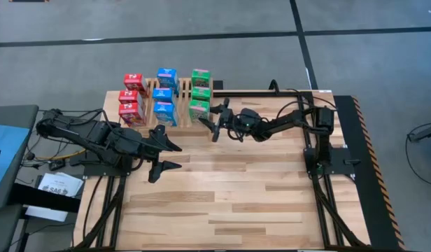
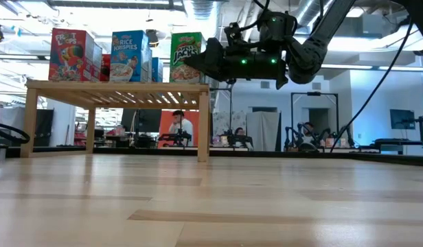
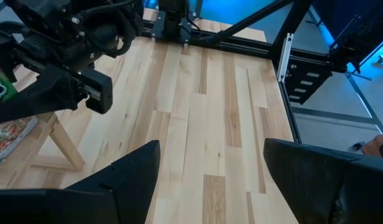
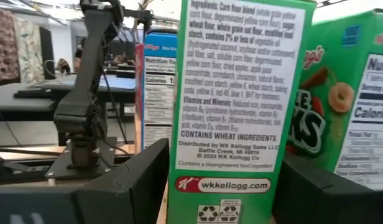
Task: Stack cereal on shelf
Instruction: Put the green cereal box on the shelf aligned with the green cereal boxes
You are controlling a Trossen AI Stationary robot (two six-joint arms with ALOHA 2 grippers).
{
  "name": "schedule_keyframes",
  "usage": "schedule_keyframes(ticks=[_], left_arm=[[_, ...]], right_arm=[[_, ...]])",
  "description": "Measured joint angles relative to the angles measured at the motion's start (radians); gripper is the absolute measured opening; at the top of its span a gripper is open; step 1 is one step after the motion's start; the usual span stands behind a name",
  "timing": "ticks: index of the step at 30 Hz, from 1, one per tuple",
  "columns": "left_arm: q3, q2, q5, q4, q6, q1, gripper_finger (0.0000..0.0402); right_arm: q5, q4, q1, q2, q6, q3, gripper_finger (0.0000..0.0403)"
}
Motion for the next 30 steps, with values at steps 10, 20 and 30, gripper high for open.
schedule_keyframes(ticks=[10,20,30], left_arm=[[0.000,0.000,0.000,0.000,-0.025,0.000,0.0275],[0.000,0.000,0.000,0.000,-0.026,0.000,0.0275],[0.000,0.000,-0.003,0.001,-0.017,0.000,0.0275]], right_arm=[[0.016,-0.004,0.025,0.000,0.000,0.000,0.0260],[0.042,-0.033,0.017,0.000,0.001,0.000,0.0260],[0.069,-0.307,0.025,-0.142,-0.030,-0.004,0.0260]])
